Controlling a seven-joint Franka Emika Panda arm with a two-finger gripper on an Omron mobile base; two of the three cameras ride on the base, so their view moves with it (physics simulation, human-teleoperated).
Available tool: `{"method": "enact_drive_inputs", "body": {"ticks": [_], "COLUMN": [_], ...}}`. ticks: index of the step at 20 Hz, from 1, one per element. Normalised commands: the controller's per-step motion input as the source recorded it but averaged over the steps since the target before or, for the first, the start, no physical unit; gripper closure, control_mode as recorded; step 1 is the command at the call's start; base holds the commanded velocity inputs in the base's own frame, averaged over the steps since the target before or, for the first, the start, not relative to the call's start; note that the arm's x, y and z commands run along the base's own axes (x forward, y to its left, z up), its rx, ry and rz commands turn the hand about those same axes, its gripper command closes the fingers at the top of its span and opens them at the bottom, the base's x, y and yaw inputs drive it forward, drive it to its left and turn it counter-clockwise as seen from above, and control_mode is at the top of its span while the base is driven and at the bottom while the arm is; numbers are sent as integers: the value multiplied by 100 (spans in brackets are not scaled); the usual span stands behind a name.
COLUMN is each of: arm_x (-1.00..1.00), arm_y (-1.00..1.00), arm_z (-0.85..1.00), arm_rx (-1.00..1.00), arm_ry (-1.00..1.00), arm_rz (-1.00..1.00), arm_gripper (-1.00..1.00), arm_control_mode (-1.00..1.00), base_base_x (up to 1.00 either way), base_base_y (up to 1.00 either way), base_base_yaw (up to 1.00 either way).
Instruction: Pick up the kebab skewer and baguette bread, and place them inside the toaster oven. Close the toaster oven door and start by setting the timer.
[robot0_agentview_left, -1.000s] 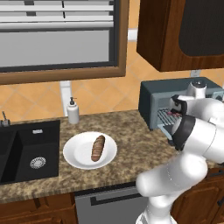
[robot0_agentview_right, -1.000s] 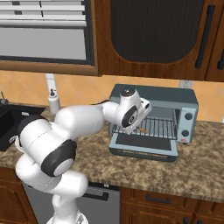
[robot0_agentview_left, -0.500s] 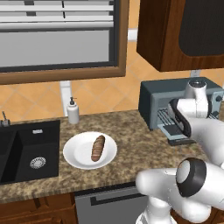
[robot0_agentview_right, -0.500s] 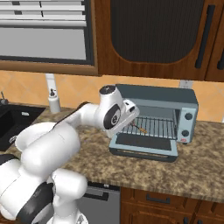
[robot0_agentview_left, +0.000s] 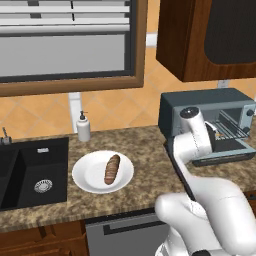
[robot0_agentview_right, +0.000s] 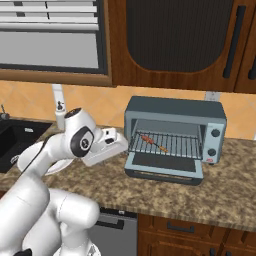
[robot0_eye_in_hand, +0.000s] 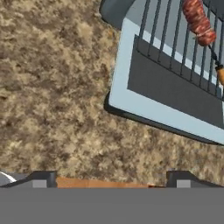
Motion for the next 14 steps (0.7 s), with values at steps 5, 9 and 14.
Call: {"method": "enact_drive_inputs", "body": {"ticks": [5,9,14], "arm_x": [-8,-21,-1], "arm_y": [86,87,100], "arm_z": [0,0,0], "arm_rx": [11,15,11], "arm_ry": [0,0,0], "arm_rz": [-59,-56,-51], "arm_gripper": [-100,-100,-100], "arm_control_mode": [-100,-100,-100], "base_base_x": [0,0,0], "base_base_y": [0,0,0], "base_base_yaw": [0,0,0]}}
